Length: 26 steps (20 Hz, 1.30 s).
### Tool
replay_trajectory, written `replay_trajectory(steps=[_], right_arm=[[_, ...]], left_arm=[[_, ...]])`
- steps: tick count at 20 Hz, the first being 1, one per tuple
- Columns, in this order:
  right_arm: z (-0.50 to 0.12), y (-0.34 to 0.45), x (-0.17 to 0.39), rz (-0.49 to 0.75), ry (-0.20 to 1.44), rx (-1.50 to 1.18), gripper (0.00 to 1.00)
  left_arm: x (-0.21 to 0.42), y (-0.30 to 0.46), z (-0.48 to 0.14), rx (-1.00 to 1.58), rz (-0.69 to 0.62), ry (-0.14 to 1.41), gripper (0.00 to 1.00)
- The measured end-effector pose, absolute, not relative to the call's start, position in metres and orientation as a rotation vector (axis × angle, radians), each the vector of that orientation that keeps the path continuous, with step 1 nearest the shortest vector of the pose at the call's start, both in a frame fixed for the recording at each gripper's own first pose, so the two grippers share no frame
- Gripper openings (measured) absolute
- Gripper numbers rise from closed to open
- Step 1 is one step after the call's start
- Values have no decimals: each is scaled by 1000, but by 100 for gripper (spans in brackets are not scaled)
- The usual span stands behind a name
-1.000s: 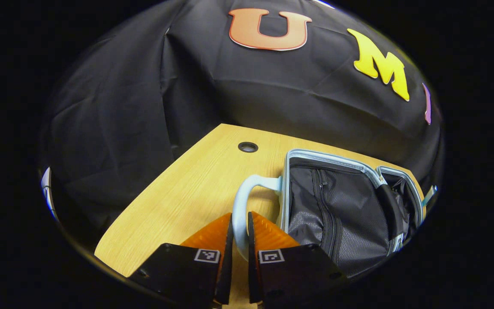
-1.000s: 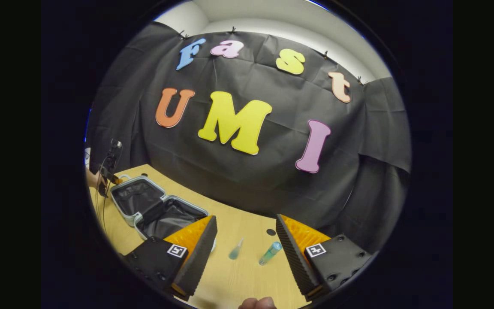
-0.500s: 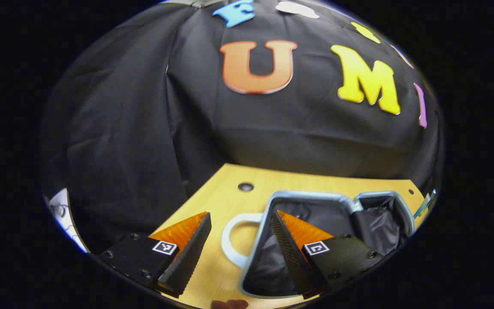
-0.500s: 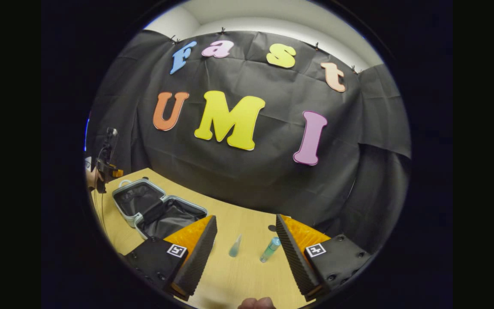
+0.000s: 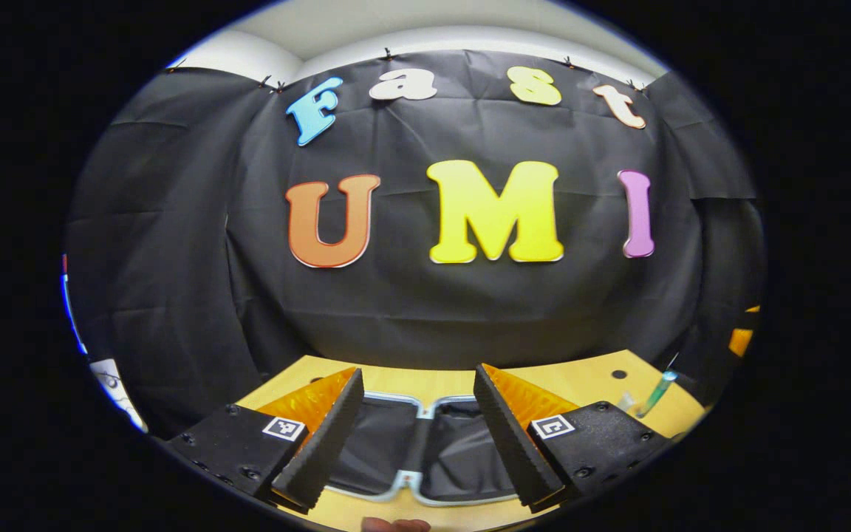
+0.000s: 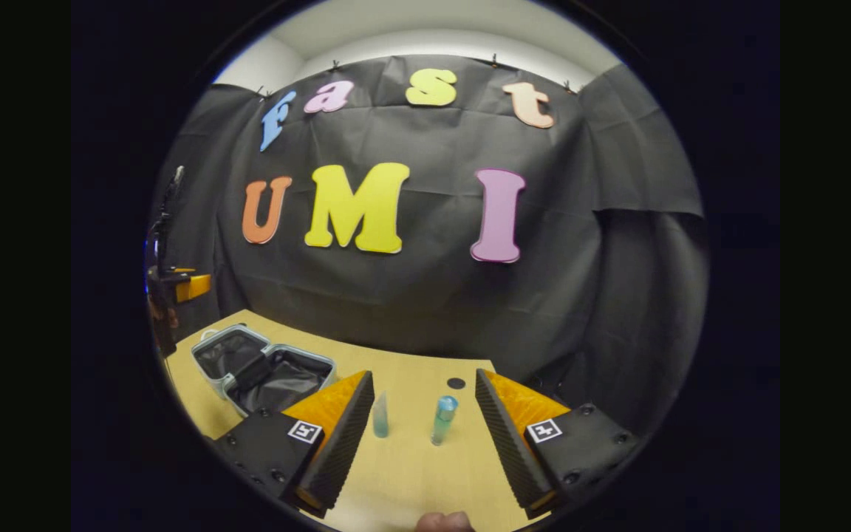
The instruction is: First open the suitcase, pack the skin care products into it, and then close the suitcase.
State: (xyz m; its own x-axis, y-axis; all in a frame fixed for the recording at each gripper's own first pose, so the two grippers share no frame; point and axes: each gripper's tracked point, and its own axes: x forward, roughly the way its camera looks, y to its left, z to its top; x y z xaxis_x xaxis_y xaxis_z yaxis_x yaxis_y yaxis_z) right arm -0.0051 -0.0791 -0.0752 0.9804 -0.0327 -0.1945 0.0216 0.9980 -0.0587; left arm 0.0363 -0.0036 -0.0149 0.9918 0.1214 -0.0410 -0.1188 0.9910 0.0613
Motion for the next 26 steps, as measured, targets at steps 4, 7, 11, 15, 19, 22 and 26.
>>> replay_trajectory(steps=[4, 7, 11, 15, 19, 22, 26], right_arm=[[-91, -123, -8, -47, 225, -43, 82], [-106, -155, -9, -57, 264, -53, 82], [-133, -198, -18, -79, 328, -68, 83], [-161, -230, -27, -90, 399, -88, 82], [-175, -240, -24, -95, 427, -45, 82], [-194, -238, -18, -82, 461, -22, 82], [-196, -242, -10, -76, 459, -20, 82]], left_arm=[[32, -114, -34, 76, 1, 43, 100], [31, -188, -80, 90, -116, 124, 95], [49, -260, -163, 104, -232, 249, 96], [93, -287, -239, 121, -255, 370, 95], [124, -286, -285, 77, -192, 470, 95], [149, -284, -302, 87, -166, 492, 96], [162, -293, -309, 59, -184, 507, 92]])
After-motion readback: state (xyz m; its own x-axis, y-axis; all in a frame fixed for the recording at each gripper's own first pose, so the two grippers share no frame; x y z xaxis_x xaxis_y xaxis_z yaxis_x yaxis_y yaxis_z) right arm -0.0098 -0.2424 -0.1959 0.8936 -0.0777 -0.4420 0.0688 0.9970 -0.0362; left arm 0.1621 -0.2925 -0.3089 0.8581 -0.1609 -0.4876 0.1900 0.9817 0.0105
